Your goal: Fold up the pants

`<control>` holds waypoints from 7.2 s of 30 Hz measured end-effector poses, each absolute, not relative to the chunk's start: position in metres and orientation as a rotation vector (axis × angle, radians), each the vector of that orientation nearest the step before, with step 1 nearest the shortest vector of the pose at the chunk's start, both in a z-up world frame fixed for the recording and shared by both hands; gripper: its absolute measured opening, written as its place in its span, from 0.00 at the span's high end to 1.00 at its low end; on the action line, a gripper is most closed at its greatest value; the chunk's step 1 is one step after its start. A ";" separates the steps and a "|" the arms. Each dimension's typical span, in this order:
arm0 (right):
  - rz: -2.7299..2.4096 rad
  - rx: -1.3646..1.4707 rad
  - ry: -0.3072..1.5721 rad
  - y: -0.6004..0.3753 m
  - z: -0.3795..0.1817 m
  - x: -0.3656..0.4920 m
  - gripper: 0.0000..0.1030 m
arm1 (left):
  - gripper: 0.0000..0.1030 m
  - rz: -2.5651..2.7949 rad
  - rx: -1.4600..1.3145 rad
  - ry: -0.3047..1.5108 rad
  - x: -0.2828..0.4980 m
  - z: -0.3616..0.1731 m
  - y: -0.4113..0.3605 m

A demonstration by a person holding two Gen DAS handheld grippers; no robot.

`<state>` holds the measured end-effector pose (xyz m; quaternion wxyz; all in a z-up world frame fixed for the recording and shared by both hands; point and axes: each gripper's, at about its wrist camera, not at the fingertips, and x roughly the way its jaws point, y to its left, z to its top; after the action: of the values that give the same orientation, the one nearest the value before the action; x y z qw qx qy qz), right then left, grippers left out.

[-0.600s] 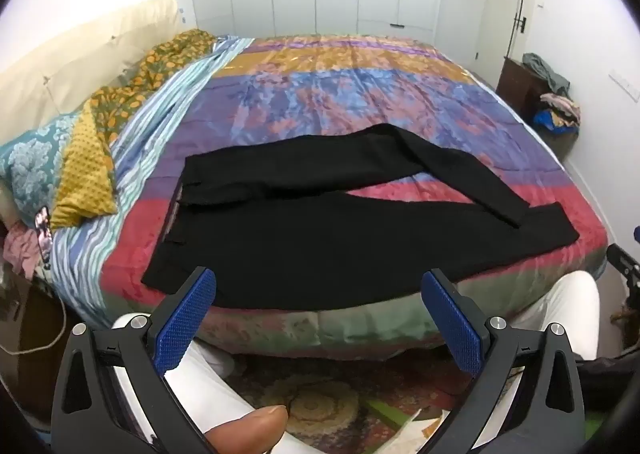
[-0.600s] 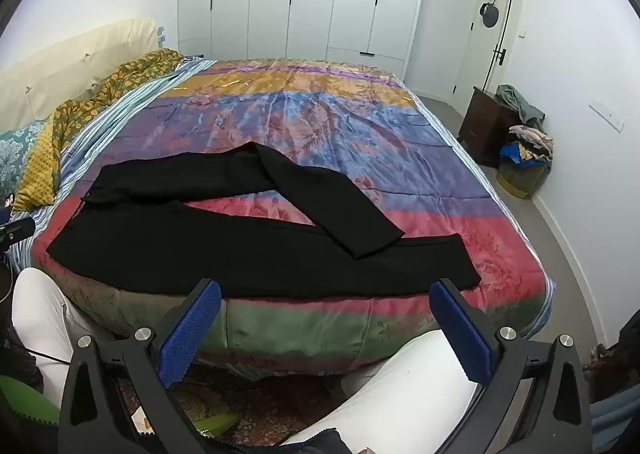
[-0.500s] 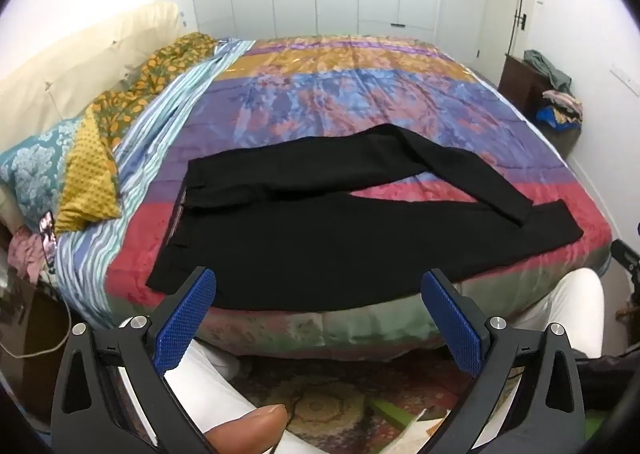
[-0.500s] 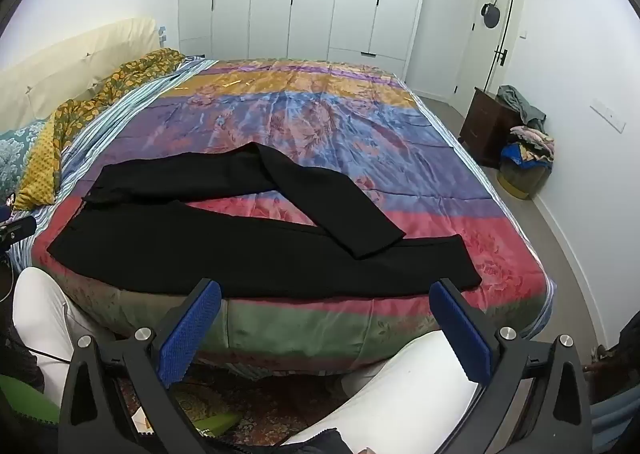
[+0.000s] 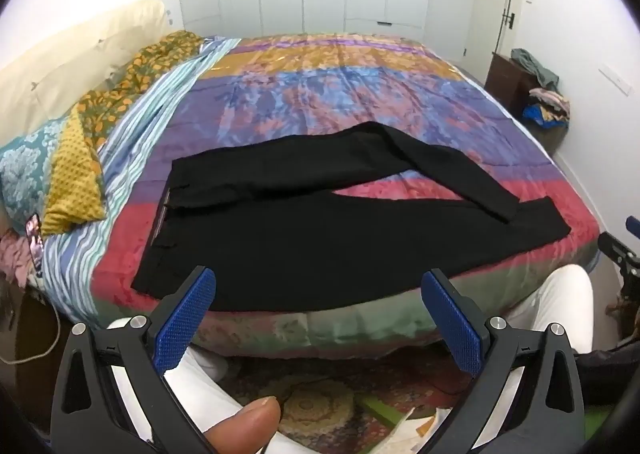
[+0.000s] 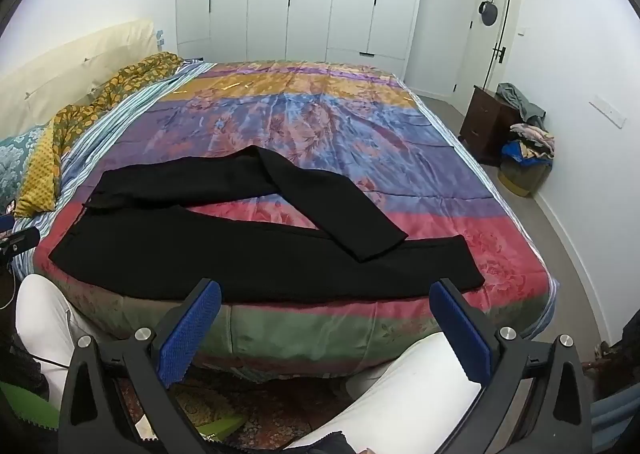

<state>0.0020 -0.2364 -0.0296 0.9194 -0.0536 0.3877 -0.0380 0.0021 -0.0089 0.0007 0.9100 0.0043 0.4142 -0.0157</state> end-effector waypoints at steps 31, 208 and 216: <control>-0.081 -0.073 0.833 -0.229 -0.039 0.000 0.00 | 0.00 -0.027 0.005 0.874 0.002 -0.007 -0.009; -0.034 -0.050 0.805 -0.237 -0.059 0.009 0.00 | 0.00 0.039 0.030 0.841 0.008 -0.010 0.001; -0.028 -0.051 0.803 -0.234 -0.059 0.010 0.00 | 0.00 0.033 0.029 0.837 0.008 -0.008 0.001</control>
<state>0.0098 -0.2339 -0.0587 0.9200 -0.0250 0.3909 -0.0135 0.0084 0.0007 -0.0084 0.9135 0.0142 0.4063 0.0159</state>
